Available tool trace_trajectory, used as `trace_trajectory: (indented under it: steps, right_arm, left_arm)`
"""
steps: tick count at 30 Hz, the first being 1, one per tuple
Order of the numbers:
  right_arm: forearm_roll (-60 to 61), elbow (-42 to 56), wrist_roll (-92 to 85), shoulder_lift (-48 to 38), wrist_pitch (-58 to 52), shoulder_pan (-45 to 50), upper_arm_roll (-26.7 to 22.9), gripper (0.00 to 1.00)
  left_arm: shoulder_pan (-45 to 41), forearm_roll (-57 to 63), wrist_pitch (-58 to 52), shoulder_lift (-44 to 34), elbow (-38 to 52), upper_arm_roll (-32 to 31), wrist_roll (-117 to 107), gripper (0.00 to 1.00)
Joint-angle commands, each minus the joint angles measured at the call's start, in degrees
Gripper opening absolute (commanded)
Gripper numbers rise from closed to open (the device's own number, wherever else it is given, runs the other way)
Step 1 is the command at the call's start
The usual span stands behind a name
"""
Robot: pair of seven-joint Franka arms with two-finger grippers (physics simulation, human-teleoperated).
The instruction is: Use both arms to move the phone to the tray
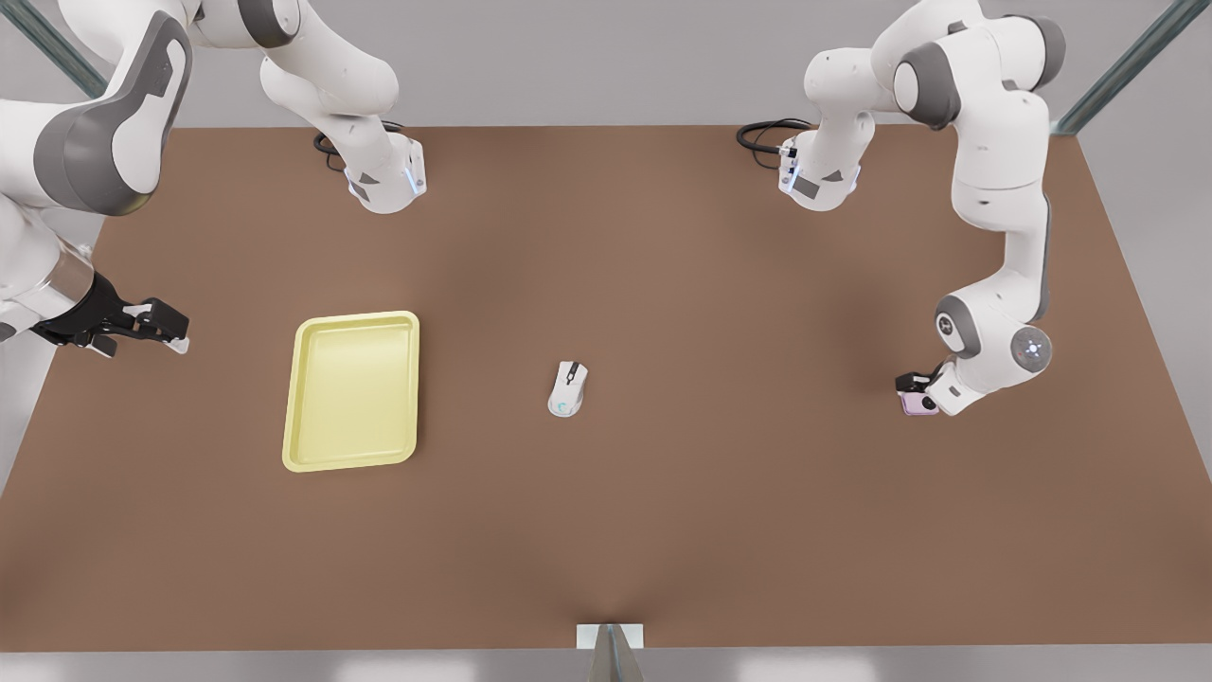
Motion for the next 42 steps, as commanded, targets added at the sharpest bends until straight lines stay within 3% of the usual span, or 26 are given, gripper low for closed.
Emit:
trace_trajectory:
  steps: [1, 3, 6, 12, 29, 33, 40, 42]
  right_arm:
    - [0.03, 0.01, -0.23, -0.07, -0.06, 0.0, 0.0, 1.0]
    - [0.03, 0.1, -0.23, -0.07, 0.03, 0.0, 0.0, 1.0]
    - [0.03, 0.1, -0.23, -0.07, 0.03, 0.0, 0.0, 1.0]
    - [0.03, 0.1, -0.23, -0.07, 0.03, 0.0, 0.0, 1.0]
    - [0.03, 0.1, -0.23, -0.07, 0.03, 0.0, 0.0, 1.0]
    - [0.03, 0.1, -0.23, -0.07, 0.03, 0.0, 0.0, 1.0]
    - [0.03, 0.1, -0.14, -0.07, 0.03, 0.0, 0.0, 1.0]
    - [0.03, 0.1, -0.14, -0.07, 0.03, 0.0, 0.0, 1.0]
  left_arm:
    - [0.0, -0.12, 1.52, 0.47, 0.02, 0.01, 3.73, 1.0]
    - [0.0, -1.09, 1.34, 0.74, 0.02, 0.01, 3.73, 0.99]
    - [0.0, -1.09, 1.34, 0.82, 0.02, 0.01, 3.73, 0.88]
    - [0.0, -1.09, 1.34, 1.0, 0.02, 0.01, 3.73, 0.82]
    - [-0.87, -1.09, -1.38, 1.35, 2.57, -0.26, 2.41, 0.8]
    - [-7.55, -0.74, -9.91, 1.18, 8.98, -0.43, -8.57, 0.8]
    - [-22.49, -1.0, -15.36, 2.49, 17.42, -0.61, -37.4, 0.8]
    - [-25.04, -1.09, -15.71, 3.98, 21.02, -3.68, -47.94, 0.8]
